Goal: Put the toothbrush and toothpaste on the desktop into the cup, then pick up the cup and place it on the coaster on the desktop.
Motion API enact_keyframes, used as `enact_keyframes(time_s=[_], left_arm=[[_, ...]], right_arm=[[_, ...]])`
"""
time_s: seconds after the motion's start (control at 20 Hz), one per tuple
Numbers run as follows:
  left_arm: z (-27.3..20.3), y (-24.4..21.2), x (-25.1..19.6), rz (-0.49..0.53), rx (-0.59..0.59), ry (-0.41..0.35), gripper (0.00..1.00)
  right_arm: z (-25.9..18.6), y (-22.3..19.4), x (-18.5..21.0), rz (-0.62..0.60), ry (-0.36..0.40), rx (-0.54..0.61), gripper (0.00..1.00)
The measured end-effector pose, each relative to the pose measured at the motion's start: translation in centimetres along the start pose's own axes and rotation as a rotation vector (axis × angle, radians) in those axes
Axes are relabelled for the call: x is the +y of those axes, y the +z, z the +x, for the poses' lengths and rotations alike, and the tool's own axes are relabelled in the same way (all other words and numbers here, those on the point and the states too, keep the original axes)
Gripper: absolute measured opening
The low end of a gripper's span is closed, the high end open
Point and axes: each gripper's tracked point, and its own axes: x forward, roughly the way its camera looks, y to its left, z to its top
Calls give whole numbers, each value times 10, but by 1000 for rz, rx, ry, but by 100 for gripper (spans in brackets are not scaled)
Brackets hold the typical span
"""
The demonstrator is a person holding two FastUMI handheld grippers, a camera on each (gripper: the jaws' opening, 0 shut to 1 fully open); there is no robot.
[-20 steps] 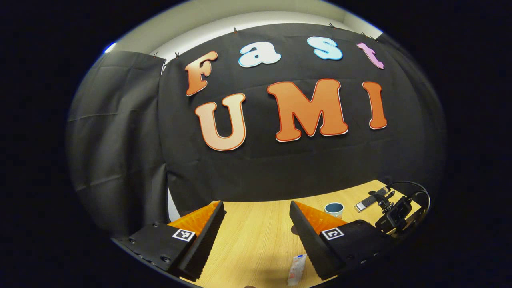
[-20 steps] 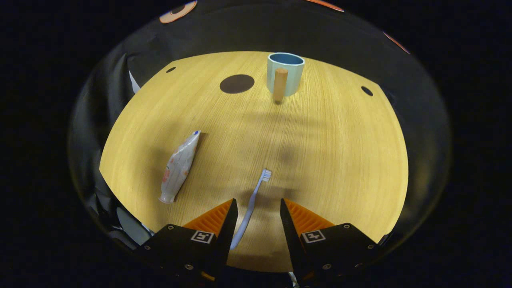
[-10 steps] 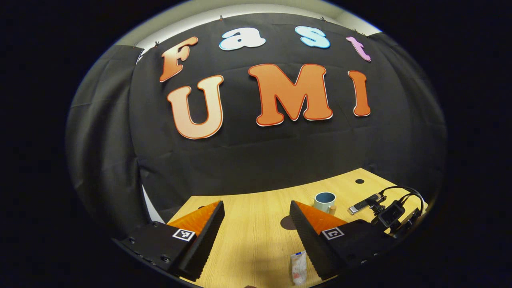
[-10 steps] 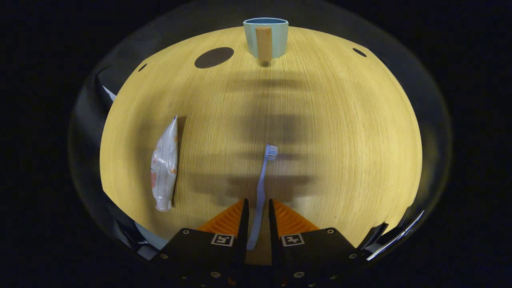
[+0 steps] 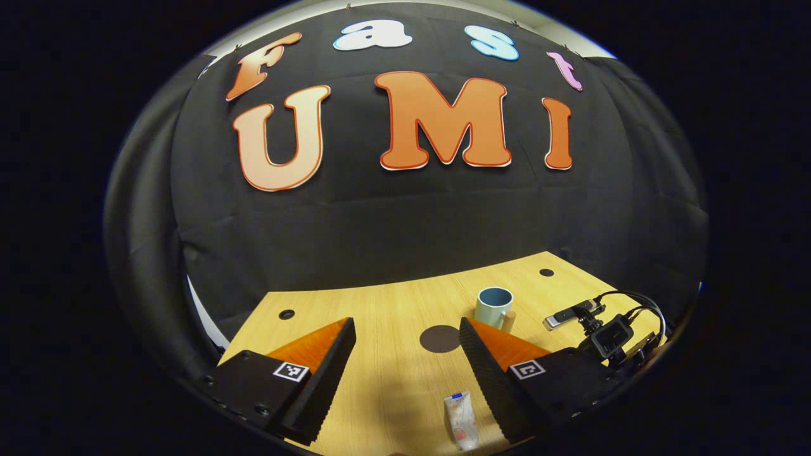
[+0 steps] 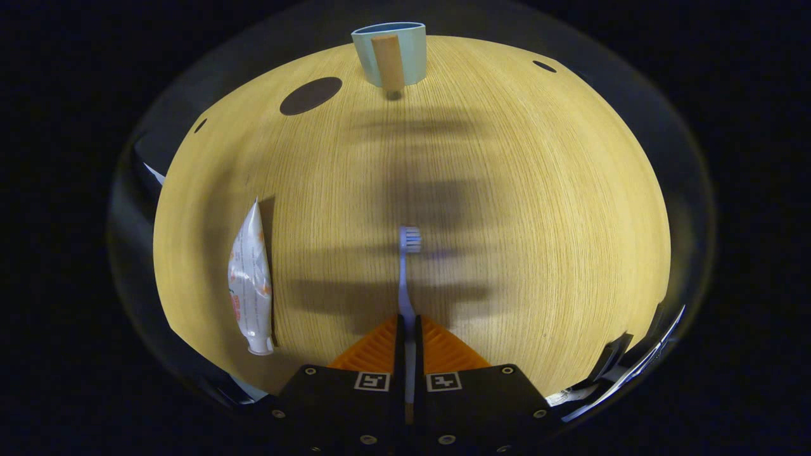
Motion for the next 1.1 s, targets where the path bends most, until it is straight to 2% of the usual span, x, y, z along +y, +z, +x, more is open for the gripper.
enact_keyframes(time_s=[0.25, 0.6, 0.7, 0.9, 1.1], left_arm=[[5, -14, -3, -25, 35, -63, 99], [14, -43, -8, -18, 122, -132, 99], [16, -55, -11, -17, 178, -160, 99], [27, -115, -35, -49, 330, -222, 100], [30, -172, -61, -97, 498, -221, 98]], right_arm=[[0, 1, 2, 10, 6, -36, 5], [-9, -5, 9, 83, 48, -69, 5], [-14, -2, 10, 95, 64, -87, 5], [-31, 12, 5, 85, 95, -151, 5], [-47, 30, -6, 38, 105, -234, 4]])
